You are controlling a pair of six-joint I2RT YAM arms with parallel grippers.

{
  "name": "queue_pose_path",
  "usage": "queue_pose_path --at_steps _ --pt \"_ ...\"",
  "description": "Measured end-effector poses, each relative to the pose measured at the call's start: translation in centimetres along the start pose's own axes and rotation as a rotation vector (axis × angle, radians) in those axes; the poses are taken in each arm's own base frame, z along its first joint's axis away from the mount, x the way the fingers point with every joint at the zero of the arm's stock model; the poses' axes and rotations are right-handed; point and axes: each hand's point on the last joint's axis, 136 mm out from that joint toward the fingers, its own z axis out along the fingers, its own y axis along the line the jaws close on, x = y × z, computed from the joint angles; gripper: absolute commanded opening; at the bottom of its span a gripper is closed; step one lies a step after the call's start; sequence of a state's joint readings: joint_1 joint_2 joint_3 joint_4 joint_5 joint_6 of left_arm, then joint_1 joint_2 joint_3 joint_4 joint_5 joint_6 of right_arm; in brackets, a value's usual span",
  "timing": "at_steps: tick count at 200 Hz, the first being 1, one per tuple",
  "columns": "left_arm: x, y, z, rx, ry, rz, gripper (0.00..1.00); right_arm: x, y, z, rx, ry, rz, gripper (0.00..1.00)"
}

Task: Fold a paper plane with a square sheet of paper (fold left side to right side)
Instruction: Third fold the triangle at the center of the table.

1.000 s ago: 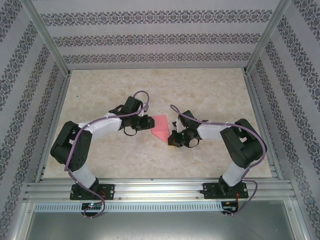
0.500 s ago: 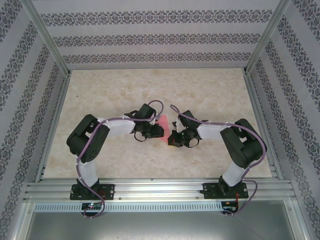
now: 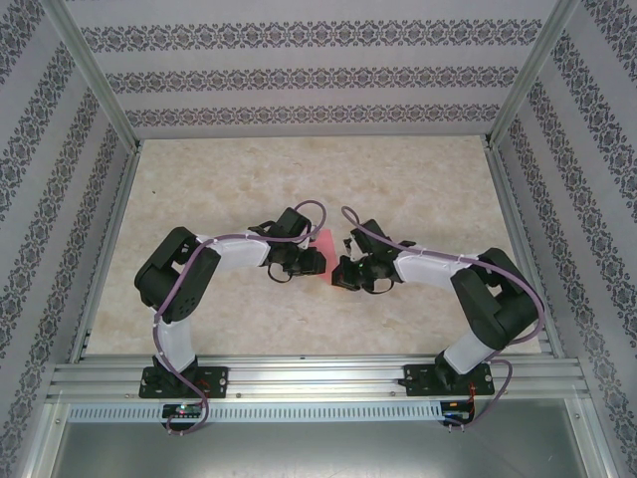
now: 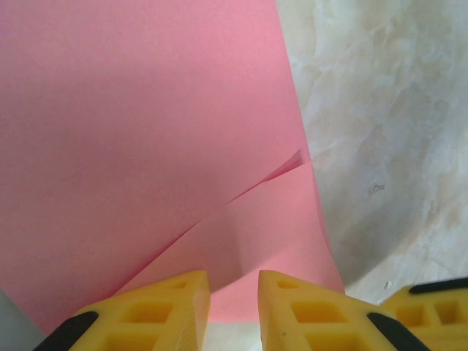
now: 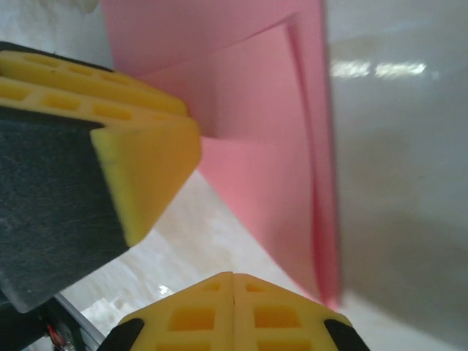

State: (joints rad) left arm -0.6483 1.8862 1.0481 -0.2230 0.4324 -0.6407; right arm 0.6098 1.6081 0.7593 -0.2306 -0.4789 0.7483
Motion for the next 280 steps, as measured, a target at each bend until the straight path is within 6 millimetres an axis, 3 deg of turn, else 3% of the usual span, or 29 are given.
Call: queue_pose_path --at_steps 41,145,206,280 --pt "-0.1 0.1 0.0 -0.002 -0.006 -0.004 0.26 -0.6 1.0 1.6 0.0 0.002 0.04 0.04" --pt "-0.9 0.3 -0.1 -0.012 -0.04 -0.01 0.26 -1.8 -0.1 2.1 0.02 -0.041 0.109 0.05" --pt "-0.9 0.3 -0.1 -0.011 -0.04 -0.01 0.26 -3.5 0.1 1.8 -0.027 -0.108 0.14 0.05" --pt "-0.8 0.3 0.0 -0.012 -0.039 -0.01 0.26 -3.4 -0.5 2.4 -0.013 -0.098 0.147 0.05"
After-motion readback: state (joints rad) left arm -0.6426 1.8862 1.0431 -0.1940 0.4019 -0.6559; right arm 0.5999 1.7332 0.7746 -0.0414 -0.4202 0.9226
